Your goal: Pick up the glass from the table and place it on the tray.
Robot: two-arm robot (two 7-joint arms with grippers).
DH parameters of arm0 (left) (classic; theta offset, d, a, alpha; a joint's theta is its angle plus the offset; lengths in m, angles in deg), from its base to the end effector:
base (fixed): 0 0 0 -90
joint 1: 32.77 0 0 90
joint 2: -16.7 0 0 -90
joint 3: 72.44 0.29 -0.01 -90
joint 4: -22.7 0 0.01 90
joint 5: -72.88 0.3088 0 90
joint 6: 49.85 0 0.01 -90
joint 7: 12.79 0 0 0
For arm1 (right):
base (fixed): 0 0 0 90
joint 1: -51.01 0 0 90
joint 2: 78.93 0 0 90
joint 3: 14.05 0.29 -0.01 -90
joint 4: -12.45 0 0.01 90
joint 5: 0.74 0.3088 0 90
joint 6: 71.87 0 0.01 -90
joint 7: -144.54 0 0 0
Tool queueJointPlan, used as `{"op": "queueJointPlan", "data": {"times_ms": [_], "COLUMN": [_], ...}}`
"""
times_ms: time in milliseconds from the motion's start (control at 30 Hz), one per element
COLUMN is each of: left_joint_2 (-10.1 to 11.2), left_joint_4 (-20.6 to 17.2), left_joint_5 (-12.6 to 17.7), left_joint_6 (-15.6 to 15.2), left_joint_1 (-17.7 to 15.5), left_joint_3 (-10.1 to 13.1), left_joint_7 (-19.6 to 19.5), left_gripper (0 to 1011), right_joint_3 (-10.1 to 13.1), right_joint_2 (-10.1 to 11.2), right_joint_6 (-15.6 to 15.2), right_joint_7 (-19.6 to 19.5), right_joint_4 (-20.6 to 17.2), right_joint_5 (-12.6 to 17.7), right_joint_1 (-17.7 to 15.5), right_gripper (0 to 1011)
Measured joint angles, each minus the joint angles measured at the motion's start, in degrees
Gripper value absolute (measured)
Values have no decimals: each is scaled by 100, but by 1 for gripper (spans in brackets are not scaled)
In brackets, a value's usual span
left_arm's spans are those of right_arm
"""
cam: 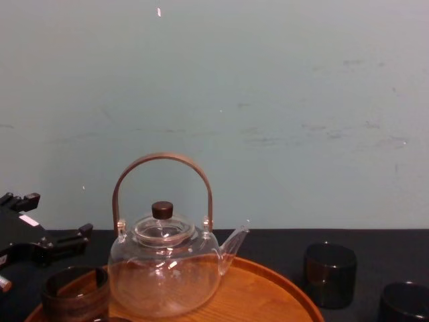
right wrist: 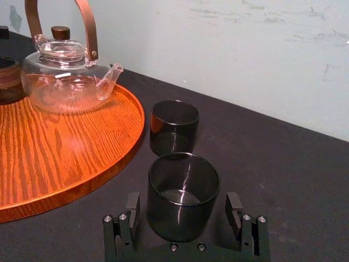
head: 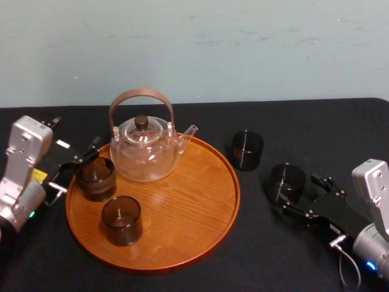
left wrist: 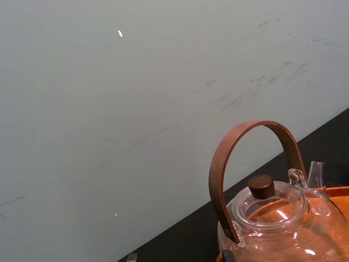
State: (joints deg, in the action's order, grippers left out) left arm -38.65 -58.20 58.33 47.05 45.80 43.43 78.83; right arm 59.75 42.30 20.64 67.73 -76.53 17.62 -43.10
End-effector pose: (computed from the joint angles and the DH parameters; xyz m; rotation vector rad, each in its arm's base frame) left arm 0.3581 0.0827 -0.3023 0.3047 -0.2849 1.2479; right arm 0.2926 -0.0800 -0.3303 -0.2787 -0.0038 -1.0700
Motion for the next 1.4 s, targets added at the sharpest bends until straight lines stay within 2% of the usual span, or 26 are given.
{"op": "queueJointPlan", "data": {"times_ms": [467,933,1233,1400], "left_joint_2": [0,0,0,0], "left_joint_4": [0,0,0,0], "left_joint_5": [0,0,0,0], "left_joint_6": [0,0,0,0], "left_joint_1": [0,0,0,0], "left_joint_3": [0,0,0,0], "left_joint_7": [0,0,0,0], "left_gripper": [1001,1001,1001,1001], "right_joint_3": [82,65,56,54], "right_joint_2": [-223,-541,-757,-752], "right_joint_6": [-25,95,139,139], "right_joint_7": [284,775,949,952], "right_joint_4": [441,1106,1504,1497], "right_joint_5": [-83,-147,-200,-203], "right_joint_1": [268,828,1080,1076], "right_gripper": [1002,1002,1002,1002]}}
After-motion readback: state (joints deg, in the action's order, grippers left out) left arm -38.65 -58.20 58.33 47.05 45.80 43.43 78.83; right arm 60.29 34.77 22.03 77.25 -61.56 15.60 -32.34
